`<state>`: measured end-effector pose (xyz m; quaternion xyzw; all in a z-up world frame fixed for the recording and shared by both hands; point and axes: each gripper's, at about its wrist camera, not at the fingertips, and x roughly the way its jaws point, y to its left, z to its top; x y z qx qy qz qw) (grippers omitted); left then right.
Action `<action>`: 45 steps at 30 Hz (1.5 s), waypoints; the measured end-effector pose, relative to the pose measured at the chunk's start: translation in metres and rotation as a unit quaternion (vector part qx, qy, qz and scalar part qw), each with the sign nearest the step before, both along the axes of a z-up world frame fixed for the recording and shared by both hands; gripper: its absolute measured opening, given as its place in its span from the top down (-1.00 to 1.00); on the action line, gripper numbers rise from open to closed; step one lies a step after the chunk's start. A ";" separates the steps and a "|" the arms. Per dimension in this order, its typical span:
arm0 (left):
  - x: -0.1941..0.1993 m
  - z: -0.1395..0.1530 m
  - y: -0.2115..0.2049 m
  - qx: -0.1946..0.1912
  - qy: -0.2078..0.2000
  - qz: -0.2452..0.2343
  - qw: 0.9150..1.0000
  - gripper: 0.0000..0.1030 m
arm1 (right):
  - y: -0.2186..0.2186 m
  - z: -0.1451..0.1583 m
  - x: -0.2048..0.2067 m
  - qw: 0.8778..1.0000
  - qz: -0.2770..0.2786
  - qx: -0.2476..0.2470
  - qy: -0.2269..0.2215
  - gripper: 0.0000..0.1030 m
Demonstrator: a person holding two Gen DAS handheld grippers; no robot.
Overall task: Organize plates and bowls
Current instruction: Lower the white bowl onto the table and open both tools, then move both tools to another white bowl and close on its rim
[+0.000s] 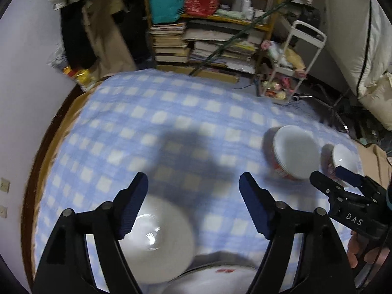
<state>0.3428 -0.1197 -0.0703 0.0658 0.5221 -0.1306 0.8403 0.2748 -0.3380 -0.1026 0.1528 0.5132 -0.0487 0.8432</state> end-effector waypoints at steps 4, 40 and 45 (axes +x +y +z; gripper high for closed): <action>0.012 -0.014 -0.028 -0.008 0.015 -0.010 1.000 -0.52 | -0.030 -0.007 0.005 1.000 -0.021 0.019 0.008 -0.76; 0.031 -0.079 -0.127 0.000 0.101 -0.059 0.993 0.90 | -0.049 -0.070 0.034 0.996 0.023 0.061 0.059 0.77; 0.023 -0.061 -0.114 0.025 0.085 -0.056 0.994 0.90 | -0.030 -0.062 0.028 0.996 0.032 0.062 0.055 0.78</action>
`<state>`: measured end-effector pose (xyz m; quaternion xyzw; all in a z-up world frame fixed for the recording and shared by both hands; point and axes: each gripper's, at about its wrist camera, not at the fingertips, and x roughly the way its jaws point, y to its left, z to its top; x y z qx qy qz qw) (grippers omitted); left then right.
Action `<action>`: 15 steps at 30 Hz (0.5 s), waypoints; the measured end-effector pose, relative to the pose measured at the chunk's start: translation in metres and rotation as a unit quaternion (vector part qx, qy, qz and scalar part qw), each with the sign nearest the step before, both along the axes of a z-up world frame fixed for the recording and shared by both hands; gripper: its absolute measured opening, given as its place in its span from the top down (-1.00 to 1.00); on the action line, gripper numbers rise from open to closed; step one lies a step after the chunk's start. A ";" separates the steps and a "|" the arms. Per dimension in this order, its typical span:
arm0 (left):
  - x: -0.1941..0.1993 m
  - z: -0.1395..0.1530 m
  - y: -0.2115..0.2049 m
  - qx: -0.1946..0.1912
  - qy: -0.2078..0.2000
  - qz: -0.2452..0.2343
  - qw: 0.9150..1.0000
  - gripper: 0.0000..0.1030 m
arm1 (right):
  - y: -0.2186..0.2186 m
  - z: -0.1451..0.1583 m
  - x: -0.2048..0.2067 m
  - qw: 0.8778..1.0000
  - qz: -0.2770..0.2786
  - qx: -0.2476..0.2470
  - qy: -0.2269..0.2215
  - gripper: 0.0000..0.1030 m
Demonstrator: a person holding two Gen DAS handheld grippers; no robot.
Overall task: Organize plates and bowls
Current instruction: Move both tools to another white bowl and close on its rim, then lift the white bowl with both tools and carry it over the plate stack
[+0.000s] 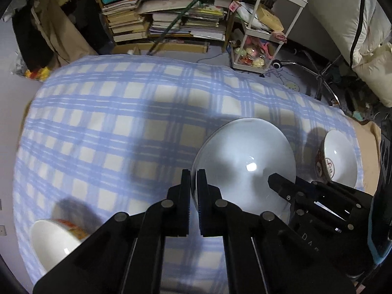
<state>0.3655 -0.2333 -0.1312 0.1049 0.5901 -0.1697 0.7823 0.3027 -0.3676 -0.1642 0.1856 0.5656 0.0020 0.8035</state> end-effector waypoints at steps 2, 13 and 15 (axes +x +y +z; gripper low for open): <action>-0.005 0.011 0.011 0.005 -0.006 0.002 1.000 0.90 | 0.009 0.008 -0.002 1.000 0.006 0.004 -0.005 0.78; -0.024 0.067 0.071 -0.010 -0.033 0.034 0.999 0.89 | 0.061 0.065 -0.017 0.998 0.029 -0.002 -0.050 0.77; -0.029 0.073 0.081 -0.012 -0.036 0.038 0.999 0.89 | 0.070 0.072 -0.023 0.998 0.027 0.002 -0.056 0.77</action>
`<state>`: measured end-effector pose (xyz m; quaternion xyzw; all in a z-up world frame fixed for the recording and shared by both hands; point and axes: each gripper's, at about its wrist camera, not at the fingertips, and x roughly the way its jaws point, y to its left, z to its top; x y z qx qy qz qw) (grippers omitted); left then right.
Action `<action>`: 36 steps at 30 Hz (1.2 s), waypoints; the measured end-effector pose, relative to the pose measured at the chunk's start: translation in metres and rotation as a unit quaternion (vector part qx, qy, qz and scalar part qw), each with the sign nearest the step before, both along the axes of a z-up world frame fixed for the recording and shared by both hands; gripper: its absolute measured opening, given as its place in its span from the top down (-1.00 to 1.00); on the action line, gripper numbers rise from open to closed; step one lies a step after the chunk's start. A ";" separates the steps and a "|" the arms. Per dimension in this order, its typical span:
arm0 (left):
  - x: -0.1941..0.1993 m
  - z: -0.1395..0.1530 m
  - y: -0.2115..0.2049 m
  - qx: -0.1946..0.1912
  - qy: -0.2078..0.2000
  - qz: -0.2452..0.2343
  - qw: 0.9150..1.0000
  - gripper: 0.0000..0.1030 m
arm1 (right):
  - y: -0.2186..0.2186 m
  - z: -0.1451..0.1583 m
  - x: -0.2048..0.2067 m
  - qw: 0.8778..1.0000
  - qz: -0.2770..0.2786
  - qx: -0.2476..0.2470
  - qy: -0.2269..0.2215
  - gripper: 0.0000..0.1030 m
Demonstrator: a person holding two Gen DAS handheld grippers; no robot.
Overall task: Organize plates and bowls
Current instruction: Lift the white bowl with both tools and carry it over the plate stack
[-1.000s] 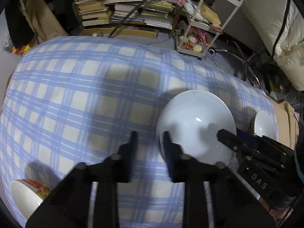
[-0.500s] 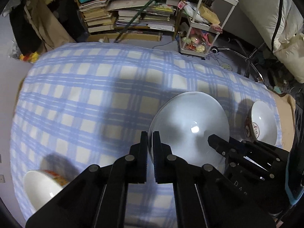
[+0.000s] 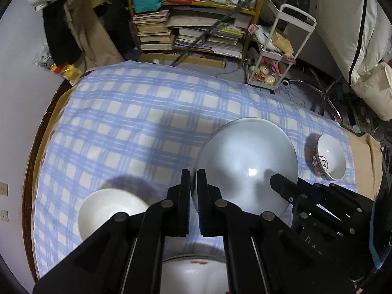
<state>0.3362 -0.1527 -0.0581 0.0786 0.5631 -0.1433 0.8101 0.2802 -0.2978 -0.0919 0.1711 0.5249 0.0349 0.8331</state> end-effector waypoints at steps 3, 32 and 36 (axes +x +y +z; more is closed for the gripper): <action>-0.010 0.008 0.012 0.002 -0.009 -0.002 1.000 0.89 | 0.011 0.009 -0.009 1.000 0.004 -0.001 -0.007 0.77; -0.050 0.016 0.154 -0.015 -0.021 0.070 0.997 0.88 | 0.148 0.022 -0.038 0.999 0.039 -0.008 -0.031 0.78; -0.048 0.007 0.162 -0.013 -0.016 0.074 0.997 0.88 | 0.154 0.014 -0.035 0.999 0.043 -0.002 -0.027 0.77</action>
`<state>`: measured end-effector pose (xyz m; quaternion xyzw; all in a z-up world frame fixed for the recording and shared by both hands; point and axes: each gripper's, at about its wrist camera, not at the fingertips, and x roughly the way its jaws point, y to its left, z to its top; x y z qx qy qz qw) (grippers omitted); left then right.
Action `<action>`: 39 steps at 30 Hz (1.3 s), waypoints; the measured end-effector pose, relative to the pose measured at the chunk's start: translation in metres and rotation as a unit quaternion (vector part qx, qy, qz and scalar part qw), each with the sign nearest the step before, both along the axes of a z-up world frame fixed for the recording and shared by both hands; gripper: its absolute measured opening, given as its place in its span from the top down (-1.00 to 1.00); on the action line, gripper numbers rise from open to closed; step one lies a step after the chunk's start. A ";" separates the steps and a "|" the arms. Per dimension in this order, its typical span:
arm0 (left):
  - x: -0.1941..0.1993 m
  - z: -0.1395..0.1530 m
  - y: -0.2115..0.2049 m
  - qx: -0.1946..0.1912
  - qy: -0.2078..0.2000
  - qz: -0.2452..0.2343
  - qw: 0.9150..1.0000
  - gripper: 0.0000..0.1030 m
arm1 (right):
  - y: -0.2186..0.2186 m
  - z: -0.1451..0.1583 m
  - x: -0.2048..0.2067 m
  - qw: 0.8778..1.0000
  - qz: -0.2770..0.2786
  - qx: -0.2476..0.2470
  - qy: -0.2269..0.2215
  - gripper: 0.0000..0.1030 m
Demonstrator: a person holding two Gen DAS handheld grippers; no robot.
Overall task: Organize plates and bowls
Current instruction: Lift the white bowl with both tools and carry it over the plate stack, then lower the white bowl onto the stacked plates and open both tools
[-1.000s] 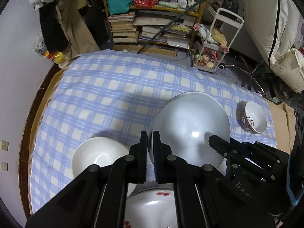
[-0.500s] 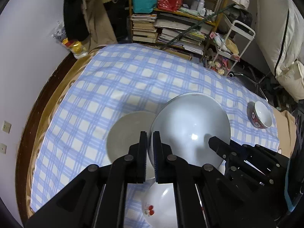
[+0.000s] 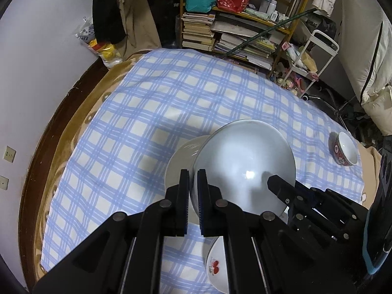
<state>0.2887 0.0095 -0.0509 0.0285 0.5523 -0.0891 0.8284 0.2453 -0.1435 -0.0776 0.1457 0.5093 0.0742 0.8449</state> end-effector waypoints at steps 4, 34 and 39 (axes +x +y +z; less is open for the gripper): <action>0.002 -0.011 0.006 0.000 0.007 0.004 1.000 0.88 | 0.005 -0.012 0.003 1.000 0.009 -0.001 0.010 0.77; 0.019 -0.072 0.019 -0.009 0.056 0.018 0.998 0.88 | 0.024 -0.064 0.022 0.998 0.023 -0.034 0.047 0.77; 0.019 -0.077 0.020 -0.010 0.060 0.018 0.998 0.89 | 0.025 -0.067 0.019 0.998 0.022 -0.030 0.048 0.77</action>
